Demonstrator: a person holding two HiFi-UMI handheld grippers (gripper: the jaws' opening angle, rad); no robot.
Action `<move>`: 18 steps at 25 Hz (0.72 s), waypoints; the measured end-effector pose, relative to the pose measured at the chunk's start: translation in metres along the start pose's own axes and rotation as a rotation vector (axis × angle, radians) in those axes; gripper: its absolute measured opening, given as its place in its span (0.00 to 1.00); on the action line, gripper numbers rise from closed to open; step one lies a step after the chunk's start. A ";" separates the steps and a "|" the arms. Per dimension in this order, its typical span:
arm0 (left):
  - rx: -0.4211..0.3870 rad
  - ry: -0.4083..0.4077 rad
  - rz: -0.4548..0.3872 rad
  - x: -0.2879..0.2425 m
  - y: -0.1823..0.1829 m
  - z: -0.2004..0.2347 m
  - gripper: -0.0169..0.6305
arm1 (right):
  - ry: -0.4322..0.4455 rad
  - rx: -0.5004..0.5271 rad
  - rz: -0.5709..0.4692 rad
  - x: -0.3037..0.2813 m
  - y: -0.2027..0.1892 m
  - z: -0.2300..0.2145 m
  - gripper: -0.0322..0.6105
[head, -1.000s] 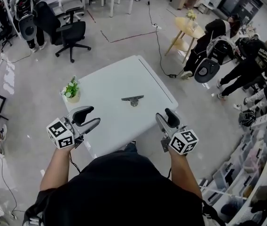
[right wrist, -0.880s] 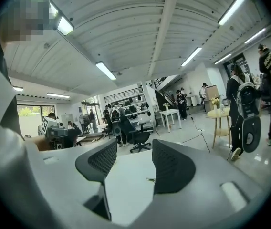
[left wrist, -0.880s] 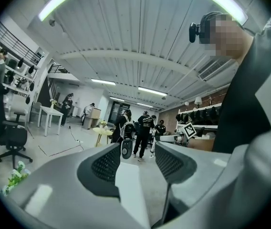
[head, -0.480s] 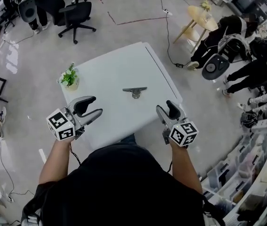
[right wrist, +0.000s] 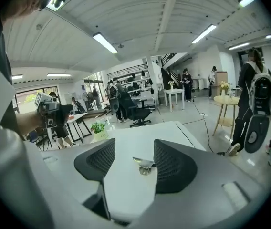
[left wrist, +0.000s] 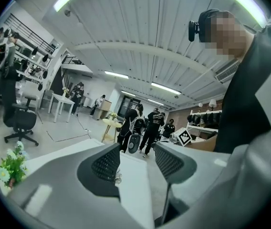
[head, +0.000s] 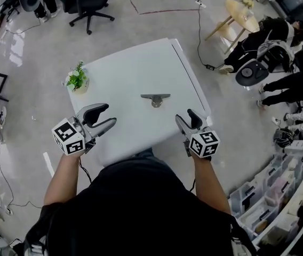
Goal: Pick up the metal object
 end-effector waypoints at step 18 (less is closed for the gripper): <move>0.085 0.076 0.038 -0.028 -0.030 0.037 0.38 | 0.029 0.227 0.279 -0.103 -0.049 -0.036 0.48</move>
Point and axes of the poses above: the fingertips, and each gripper's own axes: x backward along the fingers, z to its left, y out of its top, the point moved 7 cm from there along x, backward along the fingers, and after that the axes turned 6 degrees about z, right-handed, at the moved point
